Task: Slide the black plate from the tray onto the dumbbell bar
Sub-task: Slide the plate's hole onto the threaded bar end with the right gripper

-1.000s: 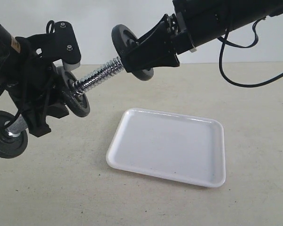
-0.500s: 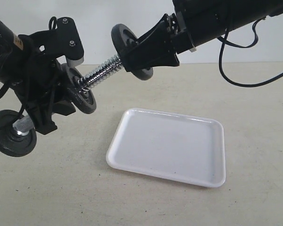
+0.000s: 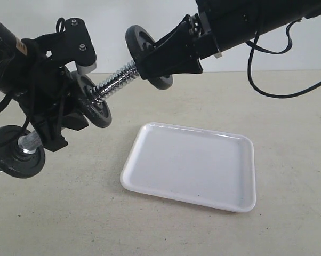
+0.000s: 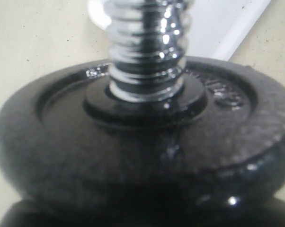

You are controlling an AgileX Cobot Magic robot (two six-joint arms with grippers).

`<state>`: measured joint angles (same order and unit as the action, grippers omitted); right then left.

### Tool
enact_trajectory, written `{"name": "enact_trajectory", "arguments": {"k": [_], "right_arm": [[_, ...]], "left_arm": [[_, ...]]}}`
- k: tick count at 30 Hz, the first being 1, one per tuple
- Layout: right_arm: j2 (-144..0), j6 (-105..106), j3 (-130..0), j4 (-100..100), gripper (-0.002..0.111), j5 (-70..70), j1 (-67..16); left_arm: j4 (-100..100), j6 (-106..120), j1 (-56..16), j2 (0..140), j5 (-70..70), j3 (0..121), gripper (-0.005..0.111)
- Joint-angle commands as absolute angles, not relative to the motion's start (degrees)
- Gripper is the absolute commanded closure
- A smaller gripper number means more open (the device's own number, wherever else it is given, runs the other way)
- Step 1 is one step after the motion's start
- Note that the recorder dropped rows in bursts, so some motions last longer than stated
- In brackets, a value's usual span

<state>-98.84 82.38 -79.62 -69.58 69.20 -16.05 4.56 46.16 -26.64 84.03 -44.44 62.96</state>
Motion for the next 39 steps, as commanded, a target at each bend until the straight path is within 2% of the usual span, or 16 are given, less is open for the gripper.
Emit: {"name": "enact_trajectory", "arguments": {"k": [1,32,39], "right_arm": [[-97.78,83.05,-80.03,-74.21,0.108,69.96,-15.95],[-102.67,85.69,-80.03,-77.58,0.108,69.96,-15.95],[-102.67,87.53,-80.03,-77.26,0.108,69.96,-21.42]], "left_arm": [[4.27,47.64,-26.67,80.74,-36.85,65.31,0.102],[5.82,49.38,-26.67,80.74,-35.53,65.31,0.102],[7.09,48.91,-26.67,80.74,-33.09,65.31,0.102]]}}
